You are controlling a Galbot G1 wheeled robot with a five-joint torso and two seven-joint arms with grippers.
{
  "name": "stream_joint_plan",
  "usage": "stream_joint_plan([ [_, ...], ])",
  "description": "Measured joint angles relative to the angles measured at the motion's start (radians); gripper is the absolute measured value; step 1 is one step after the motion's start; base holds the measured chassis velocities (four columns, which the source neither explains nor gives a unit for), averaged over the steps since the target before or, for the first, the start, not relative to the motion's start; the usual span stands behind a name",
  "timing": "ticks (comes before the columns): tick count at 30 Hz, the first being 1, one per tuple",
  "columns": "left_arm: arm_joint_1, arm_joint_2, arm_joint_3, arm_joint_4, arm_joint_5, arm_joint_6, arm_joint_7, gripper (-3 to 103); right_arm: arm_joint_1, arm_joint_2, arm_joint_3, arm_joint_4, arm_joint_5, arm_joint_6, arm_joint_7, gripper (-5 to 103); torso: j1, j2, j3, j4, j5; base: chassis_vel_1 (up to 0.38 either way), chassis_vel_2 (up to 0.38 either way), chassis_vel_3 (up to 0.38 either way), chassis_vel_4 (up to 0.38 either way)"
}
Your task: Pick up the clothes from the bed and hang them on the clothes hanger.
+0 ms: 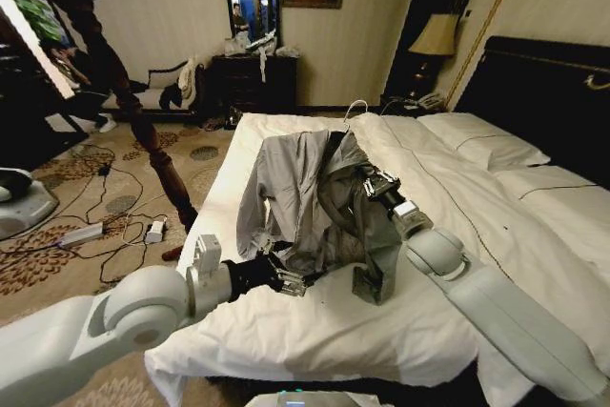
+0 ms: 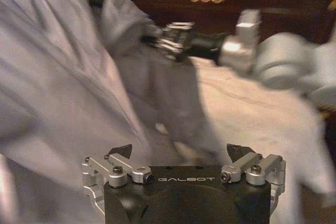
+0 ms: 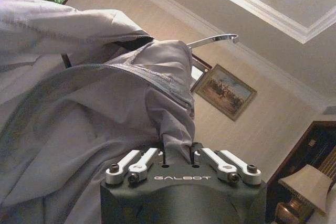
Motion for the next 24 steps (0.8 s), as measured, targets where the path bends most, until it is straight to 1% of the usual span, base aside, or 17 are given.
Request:
stream_joint_plan([
  [1, -0.003, 0.001, 0.003, 0.007, 0.035, 0.0, 0.002, 100, -0.006, -0.003, 0.004, 0.001, 0.0, 0.001, -0.001, 19, 0.0, 0.0, 0.0, 0.0, 0.0, 0.0, 0.0, 0.0, 0.0],
  [2, -0.009, 0.006, 0.005, 0.02, 0.108, -0.006, 0.02, 100, -0.021, -0.012, 0.013, 0.004, -0.003, 0.005, -0.002, 19, 0.0, 0.0, 0.0, -0.0001, 0.0, 0.0, 0.0, 0.0, 0.0],
  [3, -0.009, 0.006, 0.005, 0.02, 0.108, -0.006, 0.02, 100, -0.021, -0.012, 0.013, 0.004, -0.003, 0.005, -0.002, 19, 0.0, 0.0, 0.0, -0.0001, 0.0, 0.0, 0.0, 0.0, 0.0],
  [4, -0.01, 0.01, 0.001, 0.022, 0.132, -0.011, 0.031, 100, -0.028, -0.015, 0.019, 0.004, -0.006, 0.009, -0.003, 19, 0.0, 0.0, 0.0, 0.0, 0.0, 0.0, 0.0, 0.0, 0.0],
  [6, -0.008, 0.021, -0.02, 0.022, 0.164, -0.034, 0.067, 100, -0.036, -0.018, 0.028, 0.004, -0.009, 0.011, -0.003, 19, 0.0, 0.0, 0.0, 0.0001, 0.0001, 0.0, 0.0, 0.0, 0.0],
  [8, -0.004, 0.034, -0.055, 0.021, 0.175, -0.051, 0.094, 100, -0.039, -0.023, 0.034, 0.005, -0.009, 0.014, -0.004, 19, 0.0, 0.0, 0.0, 0.0002, 0.0, 0.0, 0.0, 0.0, 0.0],
  [9, -0.004, 0.034, -0.055, 0.021, 0.175, -0.051, 0.094, 100, -0.039, -0.023, 0.034, 0.005, -0.009, 0.014, -0.004, 19, 0.0, 0.0, 0.0, 0.0002, 0.0, 0.0, 0.0, 0.0, 0.0],
  [11, 0.0, 0.043, -0.101, 0.03, 0.171, -0.065, 0.11, 100, -0.042, -0.025, 0.039, 0.008, -0.011, 0.017, -0.004, 19, 0.0, 0.0, 0.0, 0.0003, 0.0001, 0.0, 0.0, 0.0, 0.0],
  [12, 0.002, 0.045, -0.135, 0.04, 0.155, -0.071, 0.115, 100, -0.047, -0.027, 0.042, 0.012, -0.013, 0.02, -0.004, 19, 0.0, 0.0, 0.0, 0.0003, 0.0001, 0.0, 0.0, 0.0, 0.0],
  [13, 0.002, 0.045, -0.135, 0.04, 0.155, -0.071, 0.115, 100, -0.047, -0.027, 0.042, 0.012, -0.013, 0.02, -0.004, 19, 0.0, 0.0, 0.0, 0.0003, 0.0001, 0.0, 0.0, 0.0, 0.0],
  [17, -0.006, 0.043, -0.202, 0.084, 0.103, -0.088, 0.128, 100, -0.079, -0.032, 0.062, 0.025, -0.029, 0.036, -0.006, 19, 0.0, 0.0, 0.0, 0.0002, 0.0, 0.0, 0.0, 0.0, 0.0],
  [20, -0.02, 0.043, -0.212, 0.106, 0.083, -0.099, 0.138, 100, -0.092, -0.034, 0.073, 0.025, -0.042, 0.049, -0.009, 19, 0.0, 0.0, 0.0, 0.0002, 0.0, 0.0, 0.0, 0.0, 0.0],
  [23, -0.057, 0.039, -0.219, 0.166, 0.053, -0.127, 0.184, 100, -0.116, -0.038, 0.089, 0.03, -0.081, 0.083, -0.021, 19, 0.0, 0.0, 0.0, 0.0002, 0.0, 0.0, 0.0, 0.0, 0.0],
  [24, -0.057, 0.039, -0.219, 0.166, 0.053, -0.127, 0.184, 100, -0.116, -0.038, 0.089, 0.03, -0.081, 0.083, -0.021, 19, 0.0, 0.0, 0.0, 0.0002, 0.0, 0.0, 0.0, 0.0, 0.0],
])
